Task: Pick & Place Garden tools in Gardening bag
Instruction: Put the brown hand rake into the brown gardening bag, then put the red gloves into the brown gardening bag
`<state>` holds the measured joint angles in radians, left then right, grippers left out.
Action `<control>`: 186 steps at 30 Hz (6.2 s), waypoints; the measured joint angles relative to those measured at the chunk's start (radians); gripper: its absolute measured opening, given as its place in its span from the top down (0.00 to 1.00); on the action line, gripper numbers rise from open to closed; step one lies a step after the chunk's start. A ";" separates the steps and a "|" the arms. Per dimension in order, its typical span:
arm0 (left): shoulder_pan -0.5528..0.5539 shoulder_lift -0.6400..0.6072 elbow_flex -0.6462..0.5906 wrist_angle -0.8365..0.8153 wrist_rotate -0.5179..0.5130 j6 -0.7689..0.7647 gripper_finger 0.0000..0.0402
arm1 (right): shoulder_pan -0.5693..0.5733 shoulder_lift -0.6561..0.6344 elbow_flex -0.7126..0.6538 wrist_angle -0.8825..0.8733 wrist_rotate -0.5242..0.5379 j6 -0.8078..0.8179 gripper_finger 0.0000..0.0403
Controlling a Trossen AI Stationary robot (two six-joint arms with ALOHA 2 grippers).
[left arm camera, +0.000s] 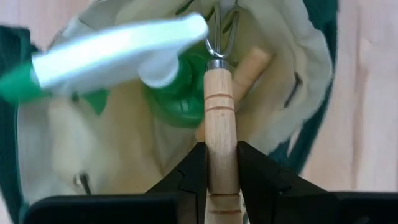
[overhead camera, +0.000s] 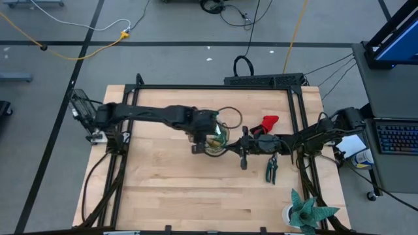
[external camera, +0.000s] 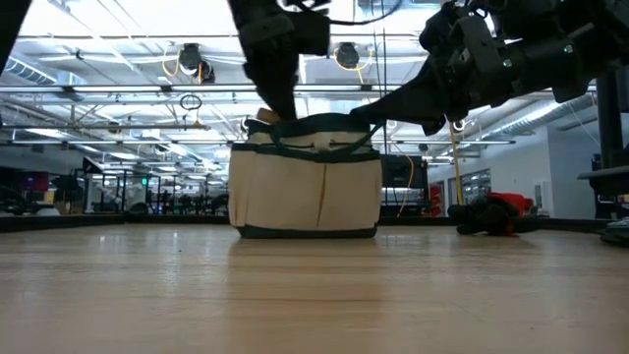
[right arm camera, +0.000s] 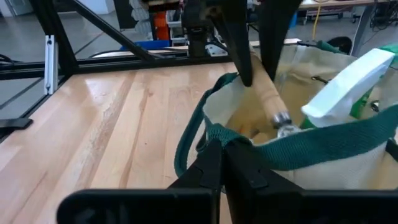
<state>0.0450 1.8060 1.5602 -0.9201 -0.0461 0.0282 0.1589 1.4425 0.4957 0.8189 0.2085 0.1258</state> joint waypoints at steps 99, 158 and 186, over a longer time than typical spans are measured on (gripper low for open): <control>-0.191 0.100 0.071 0.058 -0.353 0.640 0.98 | 0.020 -0.001 0.000 0.072 -0.083 -0.094 1.00; -0.264 -0.449 0.072 -0.181 -0.387 -0.009 0.85 | -0.099 -0.589 0.000 -0.859 0.175 0.068 0.58; -0.025 -1.005 -0.815 0.349 -0.500 -0.109 0.85 | -0.380 -0.612 -0.002 -1.315 -0.030 -0.430 0.57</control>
<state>0.0203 0.8013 0.7452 -0.5714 -0.5459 -0.0811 -0.2208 0.8308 0.4942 -0.4959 0.1787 -0.3038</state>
